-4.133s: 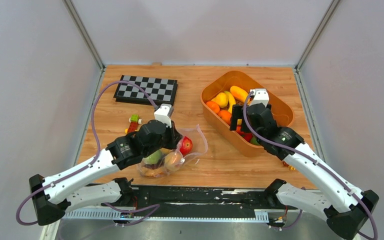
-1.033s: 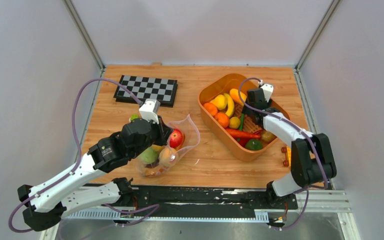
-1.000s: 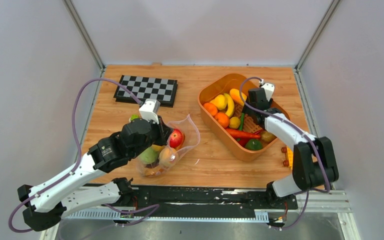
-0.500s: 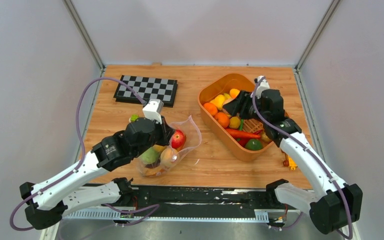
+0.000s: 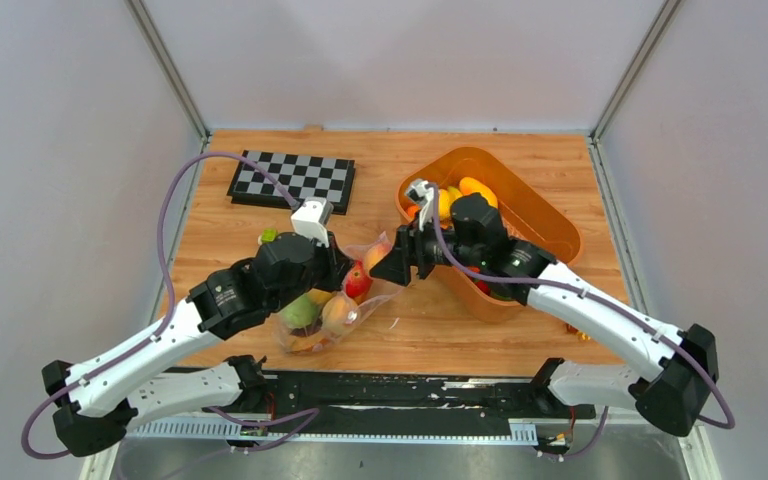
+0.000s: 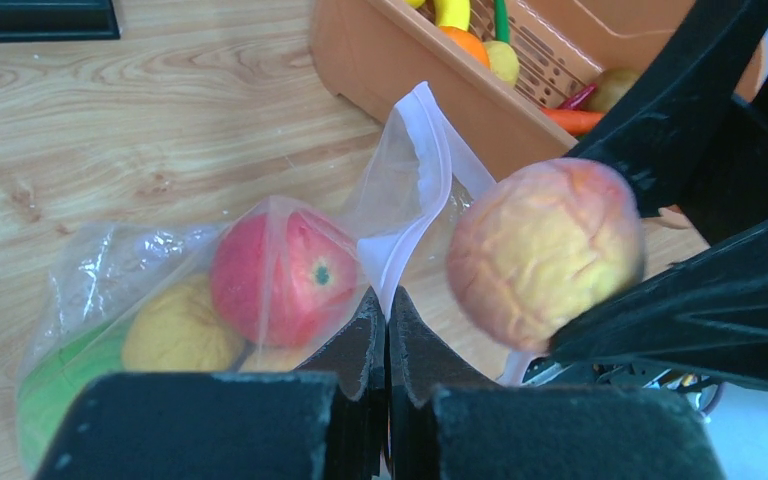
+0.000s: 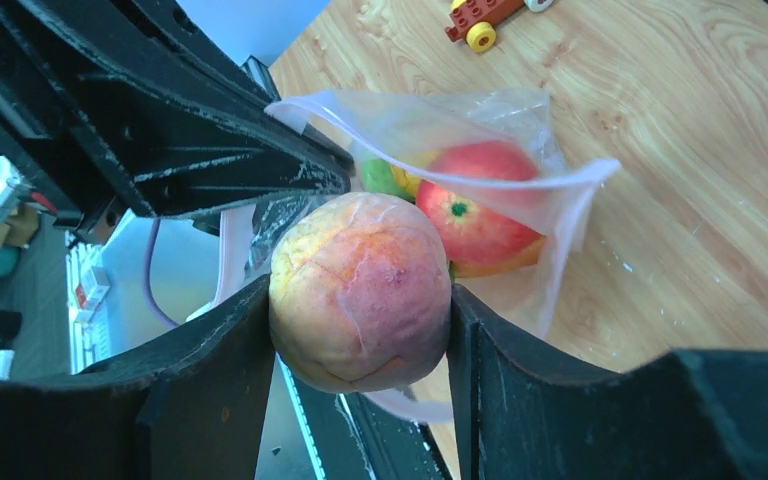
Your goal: Place the food in the zip-top bag and seal the zipper
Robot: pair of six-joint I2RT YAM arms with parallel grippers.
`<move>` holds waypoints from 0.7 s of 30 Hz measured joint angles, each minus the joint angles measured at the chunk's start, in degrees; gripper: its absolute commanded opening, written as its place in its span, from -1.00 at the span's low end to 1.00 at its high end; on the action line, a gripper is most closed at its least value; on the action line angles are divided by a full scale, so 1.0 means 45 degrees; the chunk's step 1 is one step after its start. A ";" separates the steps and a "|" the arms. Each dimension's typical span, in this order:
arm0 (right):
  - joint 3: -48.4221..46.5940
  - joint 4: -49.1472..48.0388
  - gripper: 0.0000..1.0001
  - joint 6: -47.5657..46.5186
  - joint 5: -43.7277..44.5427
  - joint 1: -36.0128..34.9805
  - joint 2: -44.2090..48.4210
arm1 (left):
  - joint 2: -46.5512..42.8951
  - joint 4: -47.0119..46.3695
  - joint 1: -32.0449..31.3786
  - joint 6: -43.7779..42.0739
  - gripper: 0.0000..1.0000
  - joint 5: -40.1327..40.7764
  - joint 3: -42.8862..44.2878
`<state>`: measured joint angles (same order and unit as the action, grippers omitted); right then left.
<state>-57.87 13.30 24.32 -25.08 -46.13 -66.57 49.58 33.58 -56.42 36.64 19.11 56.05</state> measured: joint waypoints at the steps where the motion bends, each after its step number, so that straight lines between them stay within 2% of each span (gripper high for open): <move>1: -0.0160 0.0010 -0.02 -0.0141 0.0049 -0.0170 -0.0199 | 0.0010 0.0005 0.0000 -0.0024 -0.97 -0.0049 0.0015; 5: -0.1093 0.0525 0.19 -0.0860 0.0622 -0.0855 -0.1200 | 0.0000 0.0029 0.0000 -0.0131 -0.97 -0.0189 0.0160; 7: -0.1375 0.0840 0.44 -0.1200 0.0821 -0.1098 -0.1462 | -0.0107 0.0083 0.0063 -0.0155 -0.97 -0.0121 0.0165; 11: -0.1583 0.1161 0.79 -0.1807 0.0942 -0.1603 -0.1540 | -0.0495 0.0092 0.0063 -0.0165 -0.96 0.0063 0.0165; 14: -0.2001 0.1530 0.85 -0.2142 0.1001 -0.1870 -0.1540 | -0.0860 0.0073 0.0068 -0.0185 -0.95 0.0291 0.0170; 21: -0.2322 0.1651 0.85 -0.2443 0.1671 -0.1933 -0.0753 | -0.1049 0.0073 0.0063 -0.0194 -0.95 0.0612 0.0180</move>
<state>-68.31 20.73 13.32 -17.56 -54.83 -69.95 44.86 33.91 -56.14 35.77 21.87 56.86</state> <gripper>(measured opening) 0.925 0.022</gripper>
